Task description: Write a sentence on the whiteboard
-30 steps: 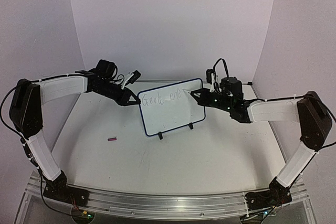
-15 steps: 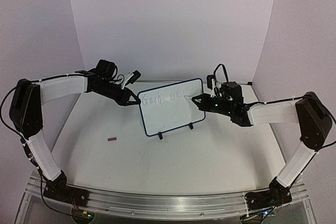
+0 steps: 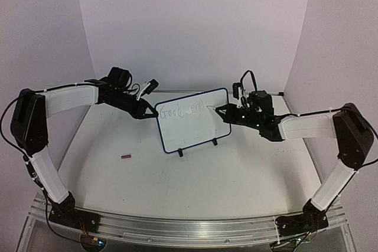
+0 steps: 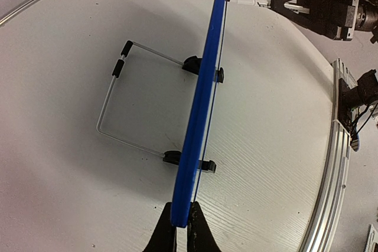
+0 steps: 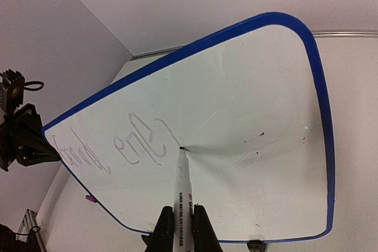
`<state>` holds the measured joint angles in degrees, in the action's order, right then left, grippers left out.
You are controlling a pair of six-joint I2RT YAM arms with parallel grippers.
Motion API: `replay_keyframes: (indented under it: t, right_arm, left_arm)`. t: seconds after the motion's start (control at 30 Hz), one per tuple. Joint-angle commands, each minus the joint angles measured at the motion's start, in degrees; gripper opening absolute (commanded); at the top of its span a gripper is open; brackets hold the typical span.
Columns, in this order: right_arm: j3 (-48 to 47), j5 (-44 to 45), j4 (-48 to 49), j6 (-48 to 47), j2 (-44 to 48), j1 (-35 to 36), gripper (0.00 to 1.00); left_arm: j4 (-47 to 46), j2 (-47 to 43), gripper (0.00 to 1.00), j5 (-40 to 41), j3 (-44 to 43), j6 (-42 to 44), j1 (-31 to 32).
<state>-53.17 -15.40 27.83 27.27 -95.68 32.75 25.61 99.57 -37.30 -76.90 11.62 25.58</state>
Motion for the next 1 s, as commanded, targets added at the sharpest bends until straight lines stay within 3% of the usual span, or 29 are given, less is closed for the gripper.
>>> replay_keyframes:
  t: [0.0,0.97]
  right_arm:
    - [-2.98,0.86,2.65,0.08,0.33,-0.31,0.0]
    - [2.62,5.11,4.86,0.51,5.52,-0.58,0.0]
  left_arm:
    - [4.81,2.82,0.0,5.47,0.04,3.07,1.05]
    - [4.85,3.0,0.0,5.39,0.0,3.1,1.07]
